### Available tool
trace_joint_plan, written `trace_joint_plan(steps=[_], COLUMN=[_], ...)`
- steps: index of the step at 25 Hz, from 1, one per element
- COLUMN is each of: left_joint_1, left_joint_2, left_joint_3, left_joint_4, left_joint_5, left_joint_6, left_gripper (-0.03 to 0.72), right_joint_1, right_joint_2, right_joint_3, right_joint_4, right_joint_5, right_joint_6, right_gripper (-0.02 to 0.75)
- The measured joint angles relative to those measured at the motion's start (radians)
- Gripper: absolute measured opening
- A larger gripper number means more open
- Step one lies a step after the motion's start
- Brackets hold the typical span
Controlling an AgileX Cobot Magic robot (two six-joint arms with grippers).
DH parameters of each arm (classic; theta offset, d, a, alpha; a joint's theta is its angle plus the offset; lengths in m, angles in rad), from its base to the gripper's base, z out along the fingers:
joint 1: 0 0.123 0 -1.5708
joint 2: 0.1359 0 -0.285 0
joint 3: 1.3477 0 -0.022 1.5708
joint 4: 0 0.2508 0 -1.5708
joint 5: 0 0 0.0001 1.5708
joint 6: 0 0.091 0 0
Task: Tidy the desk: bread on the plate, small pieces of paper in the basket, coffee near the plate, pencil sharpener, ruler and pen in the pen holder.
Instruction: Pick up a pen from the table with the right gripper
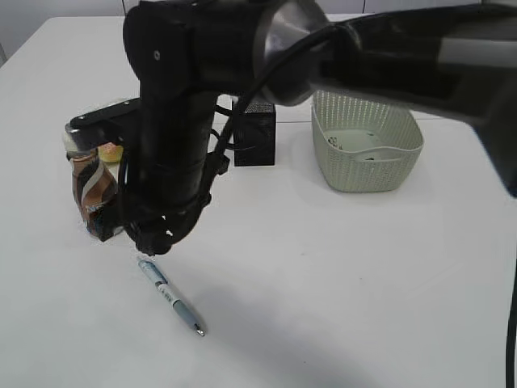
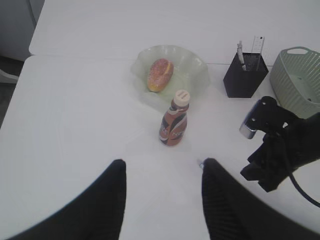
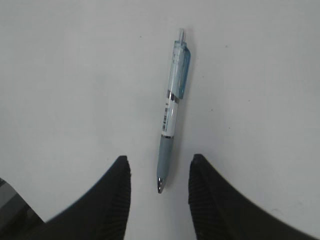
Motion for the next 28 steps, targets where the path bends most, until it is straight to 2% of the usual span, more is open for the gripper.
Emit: trace_joint_plan(steps=[4,15,21,28], left_joint_1=[0.000,0.000,0.000,0.000], left_joint_2=[0.000,0.000,0.000,0.000], left_joint_3=[0.000,0.000,0.000,0.000], left_joint_4=[-0.009,-0.012,-0.014,-0.014], left_joint_5=[0.000,0.000,0.000,0.000], left_joint_6=[0.000,0.000,0.000,0.000], left_gripper=[0.361,0.361,0.361,0.361], right_joint_1=[0.000,0.023,0.023,0.023], right_joint_2=[0.053,0.139,0.193,0.225], right_joint_3=[-0.094,-0.122,-0.142,-0.149], right_joint_4=[-0.003,-0.024,-0.023,-0.027], right_joint_5=[0.047,0.063,0.063,0.046], right_joint_6=[0.060,0.083,0.094,0.095], right_gripper=[0.323,0.326,0.402,0.416])
